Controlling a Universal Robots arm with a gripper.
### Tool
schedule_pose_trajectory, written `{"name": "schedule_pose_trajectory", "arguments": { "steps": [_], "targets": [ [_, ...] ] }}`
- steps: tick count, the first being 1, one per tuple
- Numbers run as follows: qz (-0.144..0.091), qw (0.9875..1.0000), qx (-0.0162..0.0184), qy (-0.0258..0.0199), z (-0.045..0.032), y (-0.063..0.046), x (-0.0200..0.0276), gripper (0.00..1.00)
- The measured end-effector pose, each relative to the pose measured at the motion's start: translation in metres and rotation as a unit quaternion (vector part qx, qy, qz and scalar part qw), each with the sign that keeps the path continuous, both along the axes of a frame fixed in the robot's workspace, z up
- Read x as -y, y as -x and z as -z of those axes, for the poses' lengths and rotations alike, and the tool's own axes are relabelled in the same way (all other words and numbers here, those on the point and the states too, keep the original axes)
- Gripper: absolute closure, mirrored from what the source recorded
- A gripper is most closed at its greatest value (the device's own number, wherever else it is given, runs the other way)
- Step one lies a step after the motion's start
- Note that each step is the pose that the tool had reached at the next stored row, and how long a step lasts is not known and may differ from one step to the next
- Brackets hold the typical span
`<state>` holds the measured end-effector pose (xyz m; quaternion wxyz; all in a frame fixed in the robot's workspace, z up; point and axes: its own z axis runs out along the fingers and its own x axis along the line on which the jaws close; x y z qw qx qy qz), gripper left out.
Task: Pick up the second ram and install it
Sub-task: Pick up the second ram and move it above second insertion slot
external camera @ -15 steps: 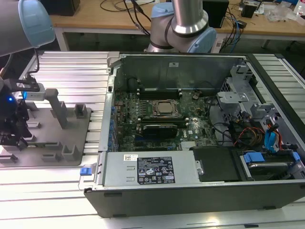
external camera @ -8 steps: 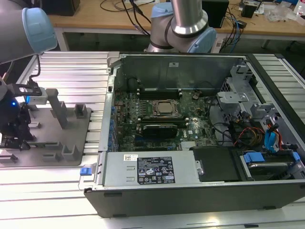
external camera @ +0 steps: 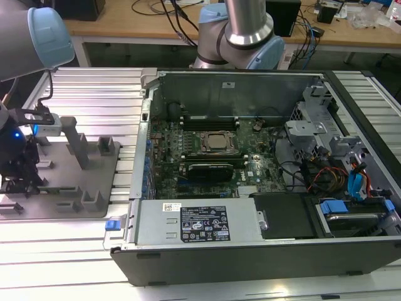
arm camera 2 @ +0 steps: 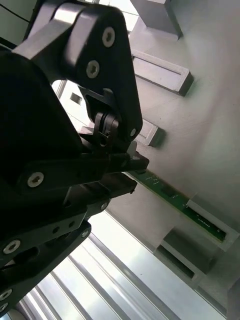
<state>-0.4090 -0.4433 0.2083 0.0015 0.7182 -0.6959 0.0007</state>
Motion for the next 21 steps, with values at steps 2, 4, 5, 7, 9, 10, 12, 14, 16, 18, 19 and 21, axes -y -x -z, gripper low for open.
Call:
{"name": "schedule_pose_trajectory", "arguments": {
  "steps": [2,4,5,7,9,10,12,14,16,18,19,21],
  "targets": [
    [0.0,1.0,-0.0001,0.0001,-0.0002,0.0,0.0,0.75],
    [0.0,1.0,-0.0001,0.0001,-0.0003,0.0,0.0,0.83],
    [0.0,1.0,-0.0001,0.0,-0.0003,0.0,0.0,0.9],
    [0.0,1.0,0.0,0.0,-0.0003,0.0,0.0,0.91],
    [0.009,1.0,-0.0001,0.0001,-0.0004,0.0,0.0,0.91],
    [0.037,0.9993,-0.0001,0.0001,-0.0003,0.0,0.0,0.91],
    [0.037,0.9993,-0.0001,0.0001,-0.0002,0.0,0.0,0.91],
    [0.016,0.9999,0.0,0.0,-0.0002,0.0,0.0,0.91],
    [0.01,0.9999,0.0,0.0,-0.0002,0.0,0.0,0.91],
    [0.01,0.9999,-0.0002,0.0001,-0.0034,0.0,0.0,0.91],
    [0.01,0.9999,-0.0001,0.0001,-0.0076,0.0,0.0,0.91],
    [0.01,0.9999,0.0,0.0,-0.0122,0.0,0.0,0.91]
  ]
}}
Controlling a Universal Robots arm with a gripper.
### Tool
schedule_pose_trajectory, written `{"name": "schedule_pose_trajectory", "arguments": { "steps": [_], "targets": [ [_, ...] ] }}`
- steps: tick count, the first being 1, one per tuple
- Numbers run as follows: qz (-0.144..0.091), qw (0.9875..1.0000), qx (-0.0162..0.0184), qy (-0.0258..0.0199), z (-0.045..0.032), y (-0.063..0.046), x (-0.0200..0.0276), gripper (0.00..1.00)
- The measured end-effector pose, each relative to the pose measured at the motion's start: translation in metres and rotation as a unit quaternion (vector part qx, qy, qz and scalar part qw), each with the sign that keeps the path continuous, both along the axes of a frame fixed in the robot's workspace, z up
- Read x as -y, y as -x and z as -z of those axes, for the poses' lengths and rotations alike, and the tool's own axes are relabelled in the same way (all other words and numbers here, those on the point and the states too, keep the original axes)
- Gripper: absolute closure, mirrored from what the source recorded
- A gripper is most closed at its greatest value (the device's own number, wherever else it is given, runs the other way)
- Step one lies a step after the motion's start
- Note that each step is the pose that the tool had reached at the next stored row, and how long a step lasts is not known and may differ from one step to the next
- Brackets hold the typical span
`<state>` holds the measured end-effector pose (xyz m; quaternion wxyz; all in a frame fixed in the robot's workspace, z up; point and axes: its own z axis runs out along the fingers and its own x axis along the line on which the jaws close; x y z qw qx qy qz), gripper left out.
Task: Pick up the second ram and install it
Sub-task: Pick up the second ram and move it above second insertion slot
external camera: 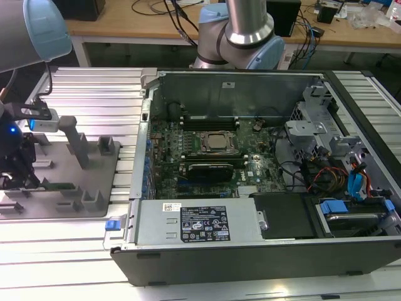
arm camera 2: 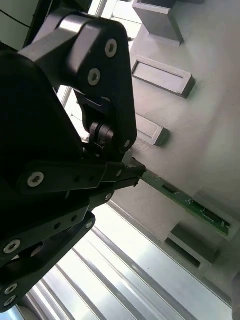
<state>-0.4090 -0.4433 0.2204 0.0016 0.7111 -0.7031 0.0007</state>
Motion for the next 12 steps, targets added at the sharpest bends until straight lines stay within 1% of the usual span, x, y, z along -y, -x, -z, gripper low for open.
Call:
{"name": "schedule_pose_trajectory", "arguments": {
  "steps": [7,10,12],
  "targets": [
    [0.0,1.0,-0.0001,0.0001,-0.0009,0.0,0.0,0.91],
    [0.0,1.0,-0.0001,0.0001,-0.0068,0.0,0.0,0.91],
    [0.0,1.0,0.0,0.0,-0.0151,0.0,0.0,0.91]
  ]
}}
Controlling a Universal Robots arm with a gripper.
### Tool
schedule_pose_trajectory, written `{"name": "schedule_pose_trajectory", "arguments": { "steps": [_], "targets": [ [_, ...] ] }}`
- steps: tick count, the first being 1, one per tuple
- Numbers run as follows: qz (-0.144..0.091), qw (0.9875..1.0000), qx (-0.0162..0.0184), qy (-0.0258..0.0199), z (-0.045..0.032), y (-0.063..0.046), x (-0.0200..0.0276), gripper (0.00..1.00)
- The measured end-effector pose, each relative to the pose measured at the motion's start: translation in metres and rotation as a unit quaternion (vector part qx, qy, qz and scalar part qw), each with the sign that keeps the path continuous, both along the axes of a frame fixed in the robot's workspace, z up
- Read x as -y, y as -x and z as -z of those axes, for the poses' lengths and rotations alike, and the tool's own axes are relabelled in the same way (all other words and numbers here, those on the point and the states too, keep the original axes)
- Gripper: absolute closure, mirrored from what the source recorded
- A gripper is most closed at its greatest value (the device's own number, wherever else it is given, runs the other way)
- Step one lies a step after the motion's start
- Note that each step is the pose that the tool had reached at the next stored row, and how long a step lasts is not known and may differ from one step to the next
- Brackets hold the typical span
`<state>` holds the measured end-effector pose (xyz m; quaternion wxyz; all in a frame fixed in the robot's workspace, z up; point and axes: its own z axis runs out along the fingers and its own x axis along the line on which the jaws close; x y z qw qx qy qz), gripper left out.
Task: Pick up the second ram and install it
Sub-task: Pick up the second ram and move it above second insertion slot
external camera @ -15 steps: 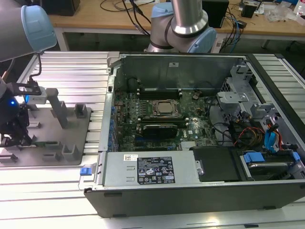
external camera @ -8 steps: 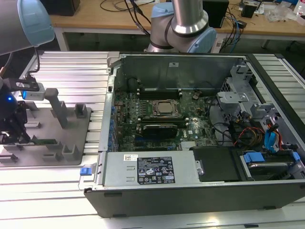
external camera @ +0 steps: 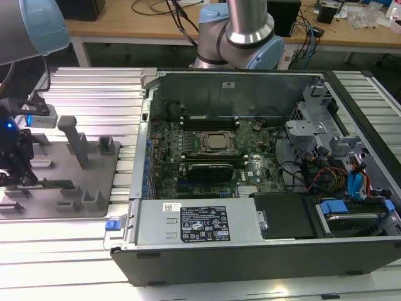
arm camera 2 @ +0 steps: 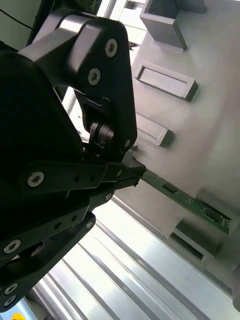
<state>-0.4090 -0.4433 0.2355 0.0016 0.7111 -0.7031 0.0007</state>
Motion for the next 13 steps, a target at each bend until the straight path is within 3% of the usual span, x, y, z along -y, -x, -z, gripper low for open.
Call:
{"name": "schedule_pose_trajectory", "arguments": {
  "steps": [12,13],
  "targets": [
    [0.0,1.0,-0.0001,0.0,-0.0415,0.0,0.0,0.91],
    [0.0,1.0,0.0,0.0,-0.0482,0.0,0.0,0.91]
  ]
}}
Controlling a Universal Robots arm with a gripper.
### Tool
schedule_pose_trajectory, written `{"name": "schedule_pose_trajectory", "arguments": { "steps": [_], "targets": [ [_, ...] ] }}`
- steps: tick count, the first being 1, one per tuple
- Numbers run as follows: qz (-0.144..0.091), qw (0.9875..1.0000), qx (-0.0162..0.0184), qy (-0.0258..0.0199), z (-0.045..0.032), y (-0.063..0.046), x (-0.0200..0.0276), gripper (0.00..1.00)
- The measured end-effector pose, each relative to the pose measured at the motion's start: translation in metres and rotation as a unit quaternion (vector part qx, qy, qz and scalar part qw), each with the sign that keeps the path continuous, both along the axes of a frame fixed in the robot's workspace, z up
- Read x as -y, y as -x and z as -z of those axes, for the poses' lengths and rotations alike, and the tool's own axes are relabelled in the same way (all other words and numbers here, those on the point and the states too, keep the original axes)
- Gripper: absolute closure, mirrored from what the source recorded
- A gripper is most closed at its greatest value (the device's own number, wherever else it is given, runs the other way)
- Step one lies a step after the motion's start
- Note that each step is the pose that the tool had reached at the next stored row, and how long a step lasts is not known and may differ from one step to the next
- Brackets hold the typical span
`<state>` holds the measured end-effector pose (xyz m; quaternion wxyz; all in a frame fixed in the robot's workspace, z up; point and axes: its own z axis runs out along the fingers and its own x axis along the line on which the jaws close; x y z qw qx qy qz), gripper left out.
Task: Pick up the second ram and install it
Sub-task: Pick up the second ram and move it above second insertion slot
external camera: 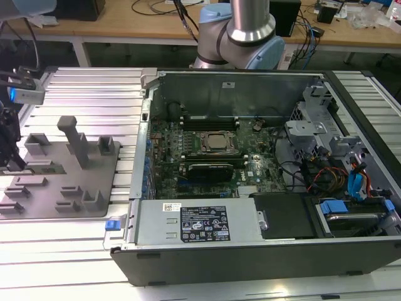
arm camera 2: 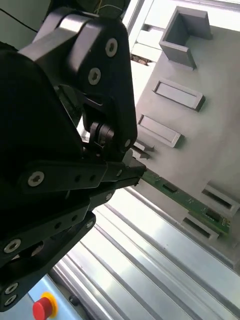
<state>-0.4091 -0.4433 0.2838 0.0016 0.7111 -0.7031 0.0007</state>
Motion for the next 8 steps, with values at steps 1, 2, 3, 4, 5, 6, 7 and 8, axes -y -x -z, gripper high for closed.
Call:
{"name": "schedule_pose_trajectory", "arguments": {
  "steps": [1,2,3,4,5,6,7,8],
  "targets": [
    [0.0,1.0,0.0,0.0,-0.0024,0.0,0.0,0.91],
    [0.0,1.0,0.0,0.0,-0.0049,0.0,0.0,0.91],
    [0.0,1.0,0.0,0.0,-0.0103,0.0,0.0,0.91],
    [0.0,1.0,0.0,0.0,-0.0145,0.0,0.0,0.91],
    [0.0,1.0,0.0,0.0,-0.0179,0.0,0.0,0.91],
    [0.0,1.0,0.0,0.0,-0.0221,0.0,0.0,0.91],
    [0.0,1.0,0.0,0.0,-0.0263,0.0,0.0,0.91],
    [0.0,1.0,0.0,0.0,-0.0319,0.0,0.0,0.91]
  ]
}}
